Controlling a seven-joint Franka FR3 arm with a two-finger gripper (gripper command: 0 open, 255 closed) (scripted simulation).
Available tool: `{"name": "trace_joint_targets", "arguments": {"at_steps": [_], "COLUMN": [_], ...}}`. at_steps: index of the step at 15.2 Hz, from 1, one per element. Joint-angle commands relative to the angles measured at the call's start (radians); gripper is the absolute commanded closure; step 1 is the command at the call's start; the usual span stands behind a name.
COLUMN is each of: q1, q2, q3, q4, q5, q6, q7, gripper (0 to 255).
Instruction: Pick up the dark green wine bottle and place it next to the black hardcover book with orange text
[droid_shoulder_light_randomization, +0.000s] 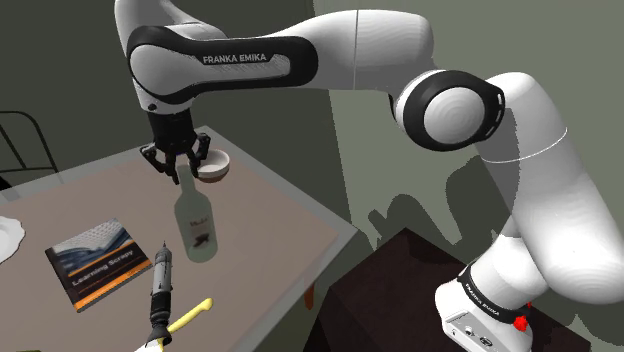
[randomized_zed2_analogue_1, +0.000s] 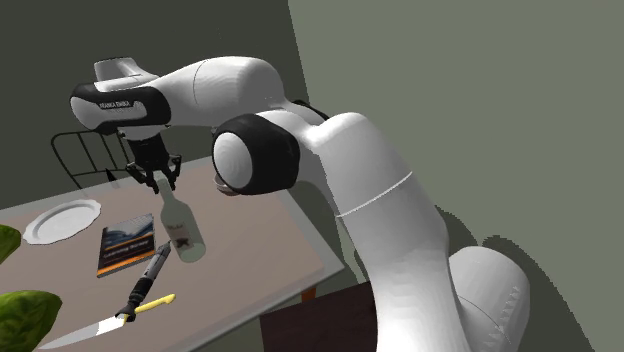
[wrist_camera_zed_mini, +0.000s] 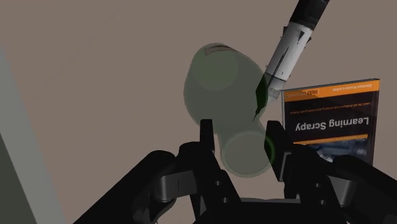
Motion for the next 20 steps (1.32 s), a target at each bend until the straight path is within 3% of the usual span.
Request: {"name": "trace_joint_targets", "arguments": {"at_steps": [1, 2, 3, 8, 12, 20], "q1": [0.0, 0.0, 0.0, 0.0, 0.043, 0.043], "q2": [0.0, 0.0, 0.0, 0.0, 0.064, 0.064], "q3": [0.0, 0.0, 0.0, 0.0, -0.008, -0.009], "q4": [0.001, 0.001, 0.0, 0.001, 0.251, 0.251], "q5": [0.0, 0.0, 0.0, 0.0, -0.004, -0.004], "q6": [0.0, 0.0, 0.0, 0.0, -0.179, -0.179], "q7": [0.0, 0.0, 0.0, 0.0, -0.018, -0.018], "gripper": [255, 255, 0, 0, 0, 0]}}
